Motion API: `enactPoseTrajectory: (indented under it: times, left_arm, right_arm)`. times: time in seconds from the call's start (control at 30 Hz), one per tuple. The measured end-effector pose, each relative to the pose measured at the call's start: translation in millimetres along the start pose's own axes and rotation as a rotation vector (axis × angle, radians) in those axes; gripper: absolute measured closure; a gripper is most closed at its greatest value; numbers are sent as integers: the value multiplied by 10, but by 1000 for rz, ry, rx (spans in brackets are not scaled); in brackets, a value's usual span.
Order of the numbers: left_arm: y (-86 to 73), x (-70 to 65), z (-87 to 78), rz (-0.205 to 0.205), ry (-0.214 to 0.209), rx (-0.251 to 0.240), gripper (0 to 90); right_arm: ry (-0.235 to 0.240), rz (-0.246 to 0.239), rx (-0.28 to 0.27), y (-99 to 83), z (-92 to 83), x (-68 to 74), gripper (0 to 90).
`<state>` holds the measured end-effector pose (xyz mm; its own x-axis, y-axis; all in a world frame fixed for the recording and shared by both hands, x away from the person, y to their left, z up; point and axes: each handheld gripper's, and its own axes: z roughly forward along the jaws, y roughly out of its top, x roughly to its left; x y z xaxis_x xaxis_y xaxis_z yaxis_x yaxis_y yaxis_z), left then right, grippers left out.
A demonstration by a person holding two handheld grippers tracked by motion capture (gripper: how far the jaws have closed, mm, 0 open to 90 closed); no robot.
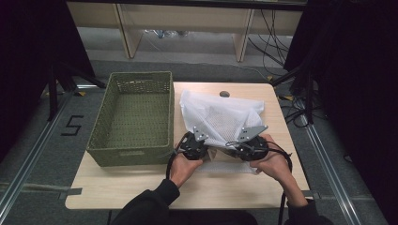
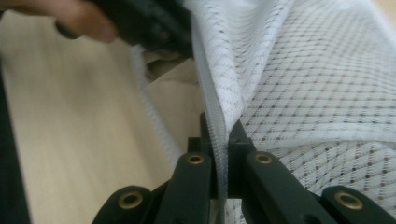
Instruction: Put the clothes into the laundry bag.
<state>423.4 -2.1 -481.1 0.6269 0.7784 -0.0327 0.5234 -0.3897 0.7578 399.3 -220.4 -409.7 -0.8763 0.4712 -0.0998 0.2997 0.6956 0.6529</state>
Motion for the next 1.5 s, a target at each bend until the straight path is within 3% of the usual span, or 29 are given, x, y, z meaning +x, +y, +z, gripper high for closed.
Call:
enactPoseTrajectory:
  times: [0.07,0.1,0.23,0.3,0.43,0.5,0.53,0.57,0.73,0.77,0.83,0.87,0.93,1.03,1.1,1.13,1.2,1.23,1.3,1.37,1.43,1.47,1.5]
  left_arm:
    - [-19,-29,20,3,6,-8,818]
    - [-27,-37,10,8,2,-1,801]
    - [-48,-40,-32,-30,-21,-16,699]
    - [-82,-62,-74,-40,-50,-3,590]
    - [-187,-114,-358,-16,-67,11,403]
    - [-237,-140,-462,-14,-73,21,345]
    - [-269,-159,-498,-13,-84,51,309]
    - [-312,-210,-507,-27,-103,50,286]
    - [-376,-492,-325,-1,-147,89,207]
    - [-353,-516,-269,30,-132,93,203]
    - [-309,-573,-156,37,-120,88,197]
    - [-291,-573,-112,62,-115,80,208]
    - [-278,-585,-31,43,-109,79,297]
    - [-256,-541,84,106,-104,56,644]
    - [-231,-482,120,63,-119,32,822]
    - [-196,-446,102,73,-110,30,861]
    - [-99,-402,59,23,-107,-17,880]
    - [-50,-353,26,57,-103,-5,881]
    - [66,-330,39,2,-67,-75,882]
    - [141,-262,100,17,-31,-73,881]
    - [127,-257,196,-49,-26,-82,874]
    - [105,-255,239,-62,-18,-76,865]
    - [81,-249,259,-43,-14,-57,855]
  right_arm:
    - [16,-9,18,-31,17,22,900]
    - [18,12,31,-61,43,37,900]
    - [47,2,98,-170,273,52,900]
    - [31,24,118,-224,393,33,900]
    - [31,18,141,-281,526,-23,900]
    - [21,33,145,-281,562,-48,900]
    - [12,40,148,-279,572,-47,900]
    - [23,23,147,-275,586,-60,900]
    - [15,29,149,-250,574,-40,900]
    - [10,30,143,-253,579,-35,900]
    - [15,43,140,-253,562,-36,900]
    - [17,39,132,-254,549,-47,900]
    - [25,42,124,-254,518,-72,900]
    - [34,56,113,-256,462,-82,900]
    - [36,67,97,-250,408,-74,900]
    - [23,28,74,-236,370,-101,900]
    - [19,50,49,-193,255,-88,900]
    - [22,38,36,-163,189,-91,900]
    - [28,25,20,-120,100,-63,900]
    - [42,4,26,-86,79,-11,900]
    - [56,-1,54,-88,119,23,900]
    - [65,-8,65,-102,160,28,900]
    - [66,16,86,-127,202,40,900]
